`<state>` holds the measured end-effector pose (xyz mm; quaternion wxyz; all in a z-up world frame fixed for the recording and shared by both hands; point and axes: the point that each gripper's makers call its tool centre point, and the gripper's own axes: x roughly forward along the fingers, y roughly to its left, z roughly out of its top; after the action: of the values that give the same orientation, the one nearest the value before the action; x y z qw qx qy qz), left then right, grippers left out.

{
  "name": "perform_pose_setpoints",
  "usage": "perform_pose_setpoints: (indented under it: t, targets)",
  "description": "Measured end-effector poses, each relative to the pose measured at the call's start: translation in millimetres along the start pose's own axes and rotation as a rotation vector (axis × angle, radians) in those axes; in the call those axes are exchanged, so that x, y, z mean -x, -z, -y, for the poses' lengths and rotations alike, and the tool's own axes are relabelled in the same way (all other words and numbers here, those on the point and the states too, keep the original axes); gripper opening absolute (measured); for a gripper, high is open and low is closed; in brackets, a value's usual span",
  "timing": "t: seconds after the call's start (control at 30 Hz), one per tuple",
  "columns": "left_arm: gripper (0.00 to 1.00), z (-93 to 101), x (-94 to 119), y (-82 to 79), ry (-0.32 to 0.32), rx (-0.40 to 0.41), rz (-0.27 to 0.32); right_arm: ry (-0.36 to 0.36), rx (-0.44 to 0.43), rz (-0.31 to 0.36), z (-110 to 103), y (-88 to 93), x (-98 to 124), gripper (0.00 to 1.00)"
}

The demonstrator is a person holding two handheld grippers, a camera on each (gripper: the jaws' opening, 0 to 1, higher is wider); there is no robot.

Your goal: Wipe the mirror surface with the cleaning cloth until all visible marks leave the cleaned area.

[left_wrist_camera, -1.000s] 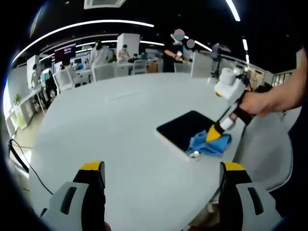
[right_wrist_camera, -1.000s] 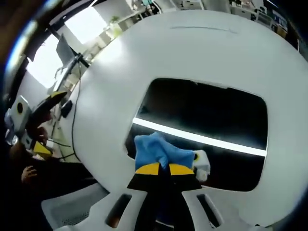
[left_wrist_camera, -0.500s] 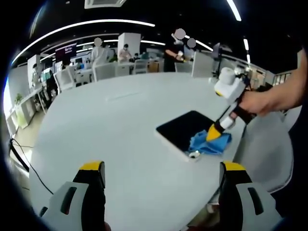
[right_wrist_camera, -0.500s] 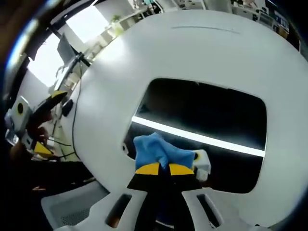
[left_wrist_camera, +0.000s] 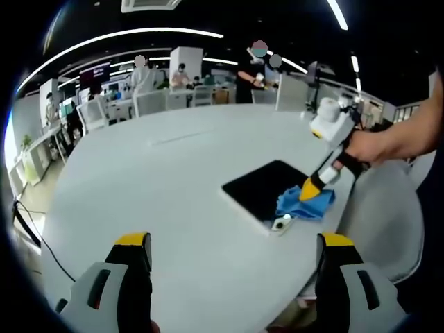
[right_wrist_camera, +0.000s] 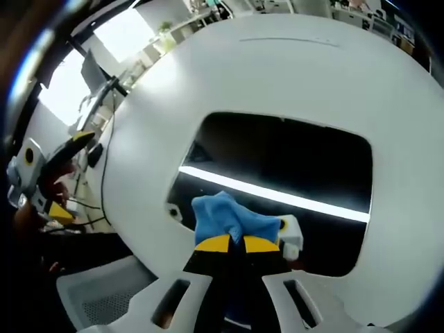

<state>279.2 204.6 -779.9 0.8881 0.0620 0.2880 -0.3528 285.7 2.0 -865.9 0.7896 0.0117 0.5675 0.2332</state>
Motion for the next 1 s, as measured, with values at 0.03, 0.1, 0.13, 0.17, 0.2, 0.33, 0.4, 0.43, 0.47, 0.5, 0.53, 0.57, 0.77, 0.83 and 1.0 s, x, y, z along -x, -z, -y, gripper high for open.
perform_pose_setpoints:
  t: [0.03, 0.1, 0.13, 0.17, 0.2, 0.33, 0.4, 0.43, 0.47, 0.5, 0.53, 0.57, 0.77, 0.83, 1.0]
  targets:
    - [0.99, 1.2, -0.4, 0.1, 0.003, -0.012, -0.007, -0.002, -0.004, 0.003, 1.2, 0.4, 0.4, 0.0]
    - [0.99, -0.3, -0.6, -5.4, -0.002, -0.003, 0.017, -0.004, -0.006, 0.001, 2.2, 1.7, 0.9, 0.0]
    - [0.99, -1.1, -0.8, -6.3, -0.005, 0.01, 0.025, 0.006, 0.002, -0.004, 3.7, 1.8, 1.6, 0.0]
    - [0.99, -2.2, -1.5, -4.2, -0.006, 0.009, 0.019, 0.007, 0.003, -0.005, 4.6, 1.5, 2.2, 0.0]
    - [0.99, -1.8, -2.3, -2.0, -0.007, 0.006, 0.009, 0.007, 0.001, -0.004, 6.4, 1.4, 2.6, 0.0]
    - [0.99, 0.7, -2.1, -4.1, -0.002, 0.005, 0.016, 0.011, -0.006, -0.007, 9.1, 2.0, 4.3, 0.0]
    - [0.99, -0.2, -3.1, -1.0, -0.007, 0.009, 0.005, 0.013, -0.007, -0.006, 12.8, 1.7, 5.0, 0.0]
    - [0.99, 0.5, -3.1, -1.1, -0.006, 0.009, 0.005, 0.008, -0.014, -0.005, 14.3, 1.9, 5.0, 0.0]
    - [0.99, 1.9, -3.0, -2.5, -0.002, 0.004, 0.01, 0.006, -0.021, -0.004, 14.4, 1.8, 5.3, 0.0]
    - [0.99, 2.1, -3.1, -2.8, -0.002, 0.004, 0.011, 0.008, -0.02, -0.005, 14.4, 1.6, 5.4, 0.0]
    - [0.99, 1.7, -3.4, -2.6, -0.004, 0.008, 0.011, 0.012, -0.017, -0.005, 14.9, 1.3, 5.5, 0.0]
    - [0.99, 1.4, -3.5, -2.4, -0.005, 0.012, 0.011, 0.012, -0.016, -0.004, 15.0, 1.0, 5.4, 0.0]
    - [0.99, 1.5, -3.7, -3.9, -0.006, 0.012, 0.013, 0.017, -0.016, -0.003, 16.1, -2.5, 4.2, 0.0]
    - [0.99, 1.3, -3.9, -3.4, -0.006, 0.013, 0.012, 0.022, -0.011, -0.001, 17.0, -4.6, 3.8, 0.0]
    - [0.99, 0.0, -4.0, -2.1, -0.01, 0.017, 0.01, 0.03, -0.01, 0.005, 20.5, -10.9, 2.1, 0.0]
